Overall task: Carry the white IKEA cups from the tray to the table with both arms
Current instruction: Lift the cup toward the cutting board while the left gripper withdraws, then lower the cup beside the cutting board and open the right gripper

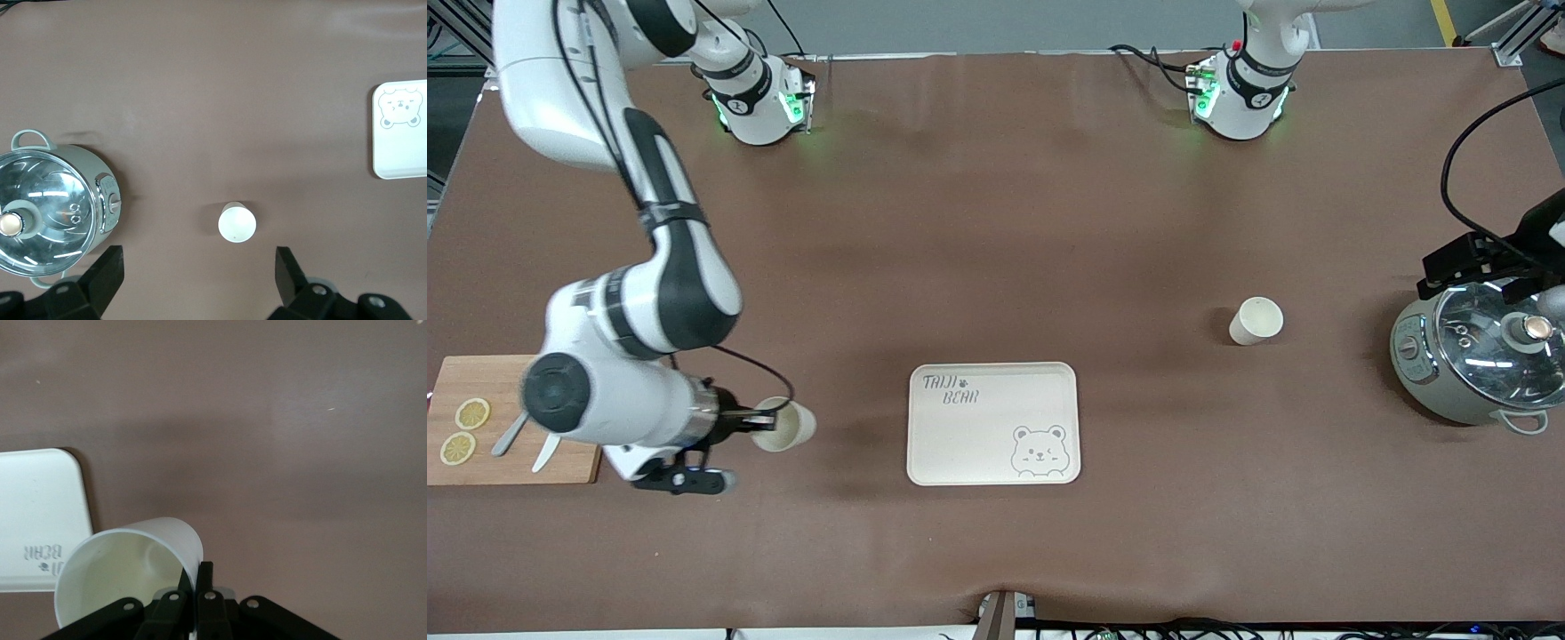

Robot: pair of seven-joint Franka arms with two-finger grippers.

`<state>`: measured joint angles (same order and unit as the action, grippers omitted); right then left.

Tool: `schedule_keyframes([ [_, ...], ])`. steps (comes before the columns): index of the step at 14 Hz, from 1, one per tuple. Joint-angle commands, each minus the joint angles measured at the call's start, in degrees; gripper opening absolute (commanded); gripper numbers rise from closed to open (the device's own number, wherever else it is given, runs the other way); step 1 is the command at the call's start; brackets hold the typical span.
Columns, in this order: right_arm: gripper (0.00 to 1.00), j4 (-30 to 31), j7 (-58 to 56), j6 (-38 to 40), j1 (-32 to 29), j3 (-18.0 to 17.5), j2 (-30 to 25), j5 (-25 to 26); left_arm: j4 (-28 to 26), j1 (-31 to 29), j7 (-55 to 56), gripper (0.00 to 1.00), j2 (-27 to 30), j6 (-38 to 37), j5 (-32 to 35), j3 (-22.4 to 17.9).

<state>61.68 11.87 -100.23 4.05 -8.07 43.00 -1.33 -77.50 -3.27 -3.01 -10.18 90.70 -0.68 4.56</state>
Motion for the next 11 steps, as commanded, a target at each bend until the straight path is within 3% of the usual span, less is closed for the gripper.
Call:
schedule_keyframes([
  [1,0.0,0.72,-5.27,1.61,-2.98,-0.89,-1.43,-0.08,-1.16,1.76,-0.68,1.0,1.73,-2.96,1.03,1.85],
  [7,0.0,1.16,-23.46,1.53,-12.3,-0.28,-1.61,0.71,-5.11,2.74,1.69,1.0,6.13,-3.77,0.41,3.35],
  [11,0.0,1.43,-24.09,-2.94,-14.33,-0.28,-0.03,4.75,-8.45,7.75,1.52,1.0,7.46,-2.1,0.15,-1.03],
])
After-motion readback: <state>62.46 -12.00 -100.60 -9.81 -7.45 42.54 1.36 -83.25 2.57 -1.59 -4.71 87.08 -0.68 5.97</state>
